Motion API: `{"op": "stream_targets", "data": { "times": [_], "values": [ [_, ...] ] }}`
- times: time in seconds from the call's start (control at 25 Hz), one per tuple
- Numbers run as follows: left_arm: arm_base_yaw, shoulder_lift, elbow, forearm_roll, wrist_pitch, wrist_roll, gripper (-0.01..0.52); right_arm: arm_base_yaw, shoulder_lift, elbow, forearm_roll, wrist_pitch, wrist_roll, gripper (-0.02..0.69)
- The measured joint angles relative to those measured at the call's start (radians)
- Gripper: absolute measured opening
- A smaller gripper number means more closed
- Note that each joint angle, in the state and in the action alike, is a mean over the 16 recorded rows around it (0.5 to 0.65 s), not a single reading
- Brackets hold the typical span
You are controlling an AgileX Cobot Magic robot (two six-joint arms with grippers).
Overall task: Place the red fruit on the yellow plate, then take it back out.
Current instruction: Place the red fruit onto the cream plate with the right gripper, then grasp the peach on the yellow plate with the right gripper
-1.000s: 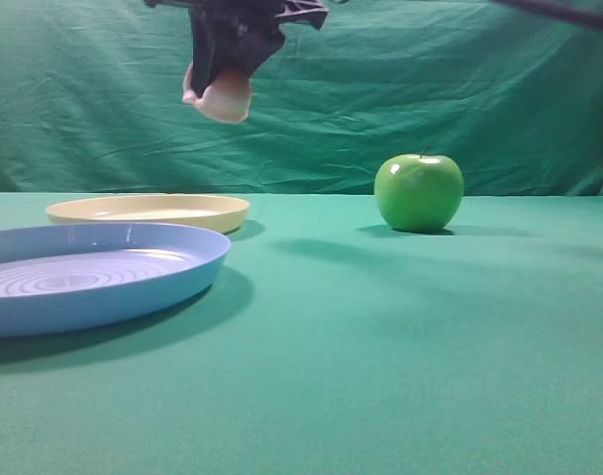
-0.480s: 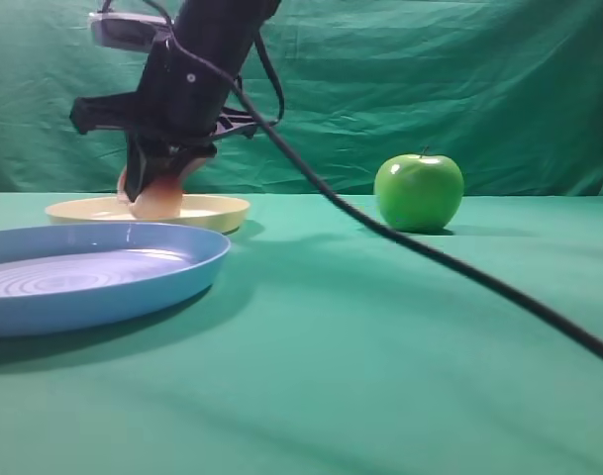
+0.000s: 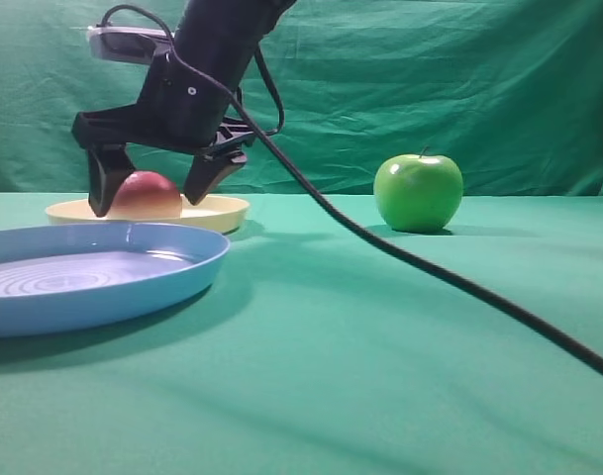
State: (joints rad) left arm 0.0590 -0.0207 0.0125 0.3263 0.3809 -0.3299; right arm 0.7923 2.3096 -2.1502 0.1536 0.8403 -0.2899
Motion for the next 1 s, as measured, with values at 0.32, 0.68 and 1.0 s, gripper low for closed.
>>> {"op": "stream_targets", "data": {
  "times": [0.32, 0.68, 1.0],
  "values": [
    [0.000, 0.000, 0.000, 0.000, 0.000, 0.000, 0.000, -0.041, -0.170, -0.041, -0.007, 0.236, 0.098, 0.242],
    [0.000, 0.000, 0.000, 0.000, 0.000, 0.000, 0.000, -0.095, -0.327, -0.034, -0.028, 0.393, 0.178, 0.011],
    [0.000, 0.000, 0.000, 0.000, 0.000, 0.000, 0.000, -0.110, -0.473, 0.015, -0.041, 0.425, 0.215, 0.000]
  ]
}}
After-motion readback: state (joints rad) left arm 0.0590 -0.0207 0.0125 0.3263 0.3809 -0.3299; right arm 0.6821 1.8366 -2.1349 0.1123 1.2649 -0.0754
